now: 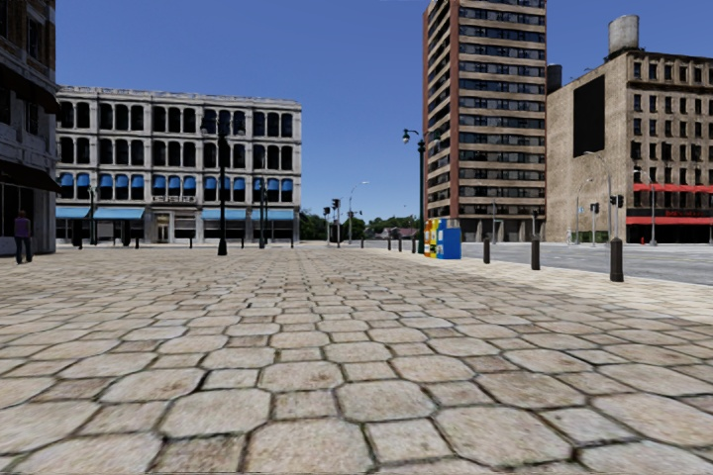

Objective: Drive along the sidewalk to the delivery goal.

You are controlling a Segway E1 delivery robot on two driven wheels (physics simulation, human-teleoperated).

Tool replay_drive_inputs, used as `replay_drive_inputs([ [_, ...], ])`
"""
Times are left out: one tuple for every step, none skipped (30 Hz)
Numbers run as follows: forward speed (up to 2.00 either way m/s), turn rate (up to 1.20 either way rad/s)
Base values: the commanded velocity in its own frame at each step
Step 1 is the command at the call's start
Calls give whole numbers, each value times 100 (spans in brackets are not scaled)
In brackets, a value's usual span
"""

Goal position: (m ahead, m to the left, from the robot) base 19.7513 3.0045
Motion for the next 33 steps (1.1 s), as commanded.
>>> replay_drive_inputs([
  [189,0],
  [189,0],
  [189,0],
  [189,0],
  [189,0],
  [189,0],
  [189,0],
  [189,0],
  [189,0],
  [189,0],
  [189,0],
  [188,0],
  [187,0],
  [184,0],
  [184,0],
  [182,0],
  [181,0],
  [180,0],
  [180,0],
  [179,0],
  [179,0],
  [179,0],
  [179,0],
  [179,0],
  [179,0],
  [179,0],
  [179,0],
  [179,0],
  [179,0],
  [179,0],
  [179,0],
  [179,0],
  [179,0],
])
